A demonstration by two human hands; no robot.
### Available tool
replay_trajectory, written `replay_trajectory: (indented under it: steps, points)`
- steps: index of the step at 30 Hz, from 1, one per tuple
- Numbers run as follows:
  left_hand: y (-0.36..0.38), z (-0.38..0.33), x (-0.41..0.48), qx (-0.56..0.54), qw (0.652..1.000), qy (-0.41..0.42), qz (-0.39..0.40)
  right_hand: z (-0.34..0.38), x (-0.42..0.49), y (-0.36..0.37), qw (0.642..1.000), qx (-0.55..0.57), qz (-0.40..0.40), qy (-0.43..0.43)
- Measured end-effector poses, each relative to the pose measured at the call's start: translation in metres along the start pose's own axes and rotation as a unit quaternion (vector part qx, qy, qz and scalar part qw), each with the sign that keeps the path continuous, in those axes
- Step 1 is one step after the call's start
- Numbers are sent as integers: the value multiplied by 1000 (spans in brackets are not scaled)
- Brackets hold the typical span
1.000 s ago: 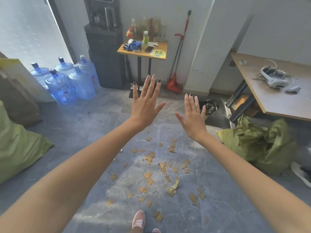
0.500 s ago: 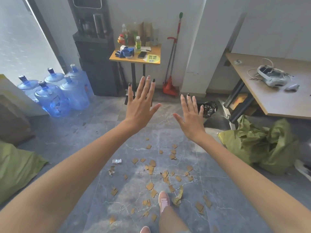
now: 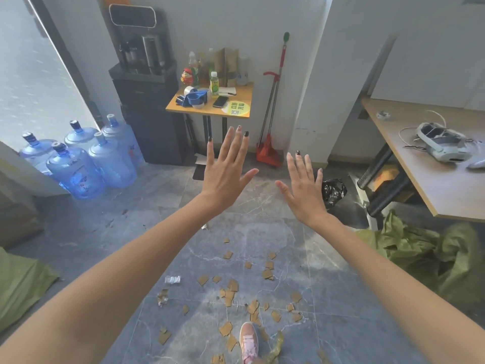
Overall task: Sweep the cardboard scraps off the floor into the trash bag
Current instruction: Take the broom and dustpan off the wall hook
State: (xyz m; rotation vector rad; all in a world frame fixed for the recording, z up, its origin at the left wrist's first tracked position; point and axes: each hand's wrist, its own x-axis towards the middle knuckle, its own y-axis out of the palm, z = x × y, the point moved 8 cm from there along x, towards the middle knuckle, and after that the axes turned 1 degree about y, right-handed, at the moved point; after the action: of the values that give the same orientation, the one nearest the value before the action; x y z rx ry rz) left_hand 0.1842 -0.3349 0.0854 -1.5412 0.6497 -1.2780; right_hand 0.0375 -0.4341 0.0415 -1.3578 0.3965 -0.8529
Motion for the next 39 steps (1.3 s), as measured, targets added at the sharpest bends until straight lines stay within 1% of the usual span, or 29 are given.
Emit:
replay_trajectory:
  steps: [6, 14, 21, 29, 35, 39]
  points:
    - [13, -5, 71, 23, 999, -20, -10, -34, 68, -12, 1000, 3, -14, -16]
    - [40, -1, 111, 15, 999, -29, -1, -55, 114, -4, 999, 24, -8, -27]
    - [61, -4, 162, 25, 1000, -14, -11, -78, 159, 3, 1000, 2, -19, -15]
    - [87, -8, 234, 13, 999, 10, -35, -83, 229, 13, 999, -18, -32, -14]
    - [124, 13, 302, -14, 1000, 3, -21, -94, 295, 24, 999, -17, -40, 0]
    - [136, 41, 367, -34, 999, 0, -40, -110, 358, 15, 998, -26, -58, 25]
